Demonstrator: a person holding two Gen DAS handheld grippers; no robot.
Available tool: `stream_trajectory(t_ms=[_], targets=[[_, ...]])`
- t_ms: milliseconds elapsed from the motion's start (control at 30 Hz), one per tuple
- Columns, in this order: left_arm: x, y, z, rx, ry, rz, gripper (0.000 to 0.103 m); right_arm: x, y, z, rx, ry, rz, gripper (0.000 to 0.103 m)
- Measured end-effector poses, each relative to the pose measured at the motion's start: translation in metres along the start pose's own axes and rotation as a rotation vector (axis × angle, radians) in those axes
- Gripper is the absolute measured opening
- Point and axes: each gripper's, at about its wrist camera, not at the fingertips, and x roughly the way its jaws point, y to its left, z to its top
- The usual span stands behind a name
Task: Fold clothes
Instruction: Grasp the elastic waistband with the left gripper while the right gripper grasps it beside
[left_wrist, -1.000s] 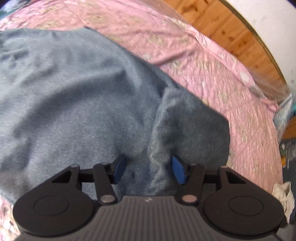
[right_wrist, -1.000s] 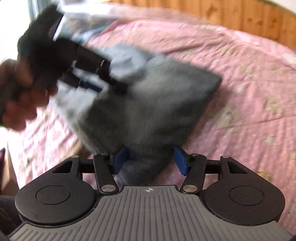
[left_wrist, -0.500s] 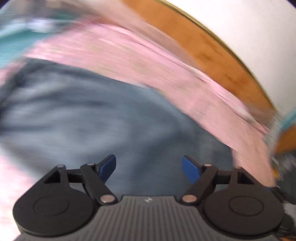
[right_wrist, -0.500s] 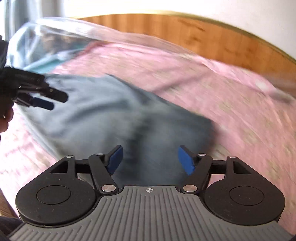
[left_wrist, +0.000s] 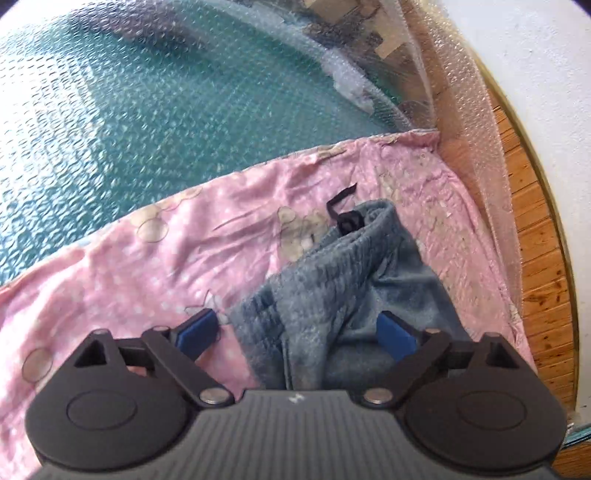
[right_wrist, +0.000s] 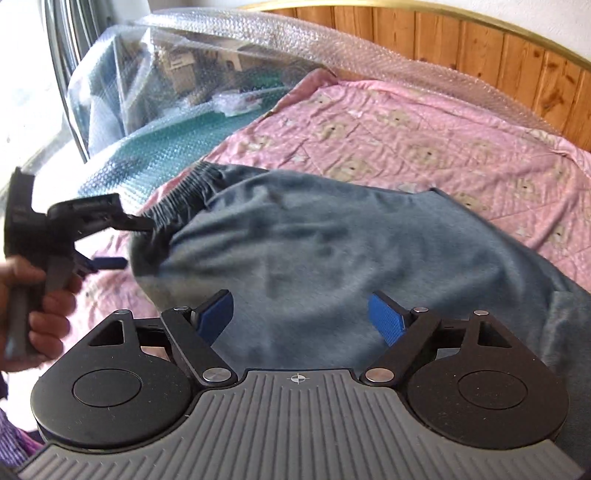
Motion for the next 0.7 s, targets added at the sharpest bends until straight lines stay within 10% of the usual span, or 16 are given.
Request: stream_trajectory(t_ms=[100, 167, 200, 233, 467, 700], targets=[[0.006, 0.006, 0.002, -0.038, -0.019, -0.064, 0.103, 0.013, 0.006, 0.021, 0.026, 0.030, 0.019, 0.083], [0.006, 0.008, 0.004, -0.046, -0.020, -0.100, 0.073, 0.022, 0.010, 0.044, 0.051, 0.036, 0.039, 0.083], [0.006, 0.008, 0.005, -0.037, -0.010, -0.117, 0.040, 0.027, 0.013, 0.057, 0.059, 0.036, 0.056, 0.083], [0.006, 0.006, 0.005, -0.027, 0.000, -0.134, 0.036, 0.031, 0.016, 0.071, 0.067, 0.035, 0.074, 0.084], [-0.019, -0.041, -0.006, 0.203, -0.053, -0.105, 0.028, 0.083, 0.072, 0.163, -0.040, 0.119, 0.140, 0.088], [-0.015, -0.096, -0.057, 0.605, -0.129, -0.003, 0.028, 0.177, 0.145, 0.177, -0.300, 0.411, 0.121, 0.091]])
